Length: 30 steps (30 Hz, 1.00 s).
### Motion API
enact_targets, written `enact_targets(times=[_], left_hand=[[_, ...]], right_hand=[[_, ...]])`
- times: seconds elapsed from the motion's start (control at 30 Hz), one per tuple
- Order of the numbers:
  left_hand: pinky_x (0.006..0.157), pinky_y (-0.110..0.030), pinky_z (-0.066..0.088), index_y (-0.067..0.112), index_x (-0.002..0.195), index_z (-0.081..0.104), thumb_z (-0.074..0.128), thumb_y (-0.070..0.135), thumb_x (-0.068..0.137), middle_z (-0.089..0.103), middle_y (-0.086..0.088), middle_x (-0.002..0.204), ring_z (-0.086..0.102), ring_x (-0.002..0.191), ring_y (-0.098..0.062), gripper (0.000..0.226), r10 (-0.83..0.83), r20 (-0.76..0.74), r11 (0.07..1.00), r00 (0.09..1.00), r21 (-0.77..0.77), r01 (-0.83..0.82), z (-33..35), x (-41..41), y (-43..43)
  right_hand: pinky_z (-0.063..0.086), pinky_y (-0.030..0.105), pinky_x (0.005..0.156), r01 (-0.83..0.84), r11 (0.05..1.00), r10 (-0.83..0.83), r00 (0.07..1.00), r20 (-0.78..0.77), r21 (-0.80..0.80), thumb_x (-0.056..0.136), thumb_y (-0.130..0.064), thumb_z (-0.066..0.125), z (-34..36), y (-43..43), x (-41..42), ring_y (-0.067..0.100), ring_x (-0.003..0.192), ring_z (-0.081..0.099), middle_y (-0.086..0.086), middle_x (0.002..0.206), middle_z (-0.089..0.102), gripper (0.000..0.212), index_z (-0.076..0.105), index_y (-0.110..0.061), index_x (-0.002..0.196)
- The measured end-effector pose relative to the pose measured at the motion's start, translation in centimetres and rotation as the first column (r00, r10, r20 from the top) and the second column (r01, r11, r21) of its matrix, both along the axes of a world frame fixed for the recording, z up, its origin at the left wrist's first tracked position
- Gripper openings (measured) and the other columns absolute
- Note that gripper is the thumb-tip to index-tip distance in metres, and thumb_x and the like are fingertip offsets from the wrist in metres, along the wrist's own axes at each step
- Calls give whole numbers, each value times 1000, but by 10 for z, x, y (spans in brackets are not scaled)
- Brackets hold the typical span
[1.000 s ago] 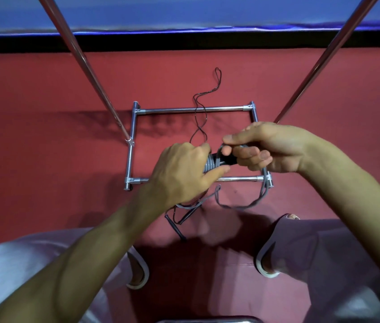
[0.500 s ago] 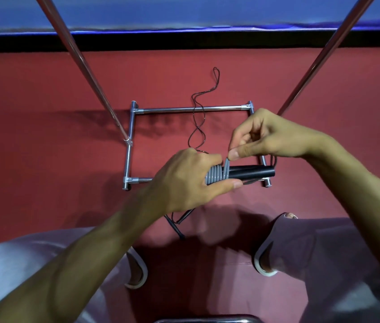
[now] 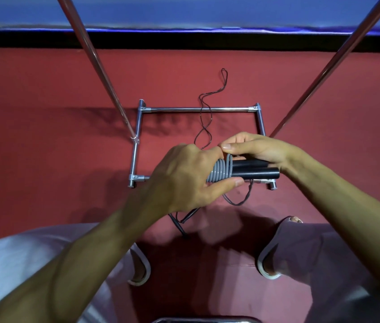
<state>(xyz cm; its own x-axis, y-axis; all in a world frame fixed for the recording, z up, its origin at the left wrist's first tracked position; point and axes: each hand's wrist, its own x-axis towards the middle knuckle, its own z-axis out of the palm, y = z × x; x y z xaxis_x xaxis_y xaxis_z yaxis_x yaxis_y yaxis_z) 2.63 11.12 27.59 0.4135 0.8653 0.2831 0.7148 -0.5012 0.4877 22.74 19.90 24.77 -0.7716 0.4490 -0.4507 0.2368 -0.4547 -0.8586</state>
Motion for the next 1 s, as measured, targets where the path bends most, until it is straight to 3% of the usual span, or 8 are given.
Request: enact_targets(times=[0.1,0.2,0.33,0.57,0.67,0.77,0.9,1.0], left_hand=[[50,-30,41,12,96,68,62,59,89,54,2,53,50,45,-25,48,-16,59,999,998,33,14,2,-2,-3],[50,-25,38,10,99,69,66,54,88,52,7,57,53,45,-21,46,-2,103,998,995,68,-5,6,-3,-2],[49,-24,31,13,95,59,57,67,87,45,12,53,52,46,-19,54,90,29,996,996,27,-91,11,-8,4],[47,-17,30,25,144,41,57,70,86,41,2,47,46,43,-16,75,39,27,994,999,-99,-36,10,-10,9],[50,-31,35,22,124,62,57,62,93,36,2,48,42,46,-24,52,4,-15,1000,1000,26,-3,10,-12,6],[50,-30,35,18,105,65,63,57,92,40,5,50,46,46,-26,41,5,-4,997,1000,79,-4,6,-8,7],[50,-32,40,16,105,63,60,60,91,46,7,53,53,50,-30,46,45,-4,995,999,87,-44,6,-7,11],[49,-35,44,16,105,62,60,60,90,45,8,54,54,50,-29,47,67,10,993,998,95,-68,10,-10,13]], right_hand=[[51,24,59,-37,995,34,999,-33,-91,79,-41,85,-2,-4,-9,16,59,61,14,78,62,62,64,15,93],[37,10,46,60,998,-58,996,71,-27,97,-13,67,2,-16,-17,2,37,46,-12,45,53,43,65,-11,54],[10,36,70,230,940,-271,953,-138,-252,88,-18,70,-2,-22,-28,22,68,16,7,84,38,3,70,-15,86],[13,22,54,262,875,-318,945,-74,-408,84,-11,48,2,-31,-18,3,42,33,-4,55,41,29,67,-18,63],[14,19,52,161,869,-207,977,-47,-468,86,-11,44,2,-30,-20,0,41,33,-9,51,36,34,67,-17,61],[13,19,49,134,910,-128,991,42,-393,93,-4,36,1,-29,-23,1,42,28,-9,51,31,35,59,-15,70],[15,21,45,241,970,-243,942,230,36,97,1,27,-4,-38,-30,10,48,26,-4,50,37,44,52,-17,66],[19,20,42,426,903,-429,901,66,43,109,-26,35,4,-26,-19,9,42,29,-1,52,47,40,54,-14,77]])
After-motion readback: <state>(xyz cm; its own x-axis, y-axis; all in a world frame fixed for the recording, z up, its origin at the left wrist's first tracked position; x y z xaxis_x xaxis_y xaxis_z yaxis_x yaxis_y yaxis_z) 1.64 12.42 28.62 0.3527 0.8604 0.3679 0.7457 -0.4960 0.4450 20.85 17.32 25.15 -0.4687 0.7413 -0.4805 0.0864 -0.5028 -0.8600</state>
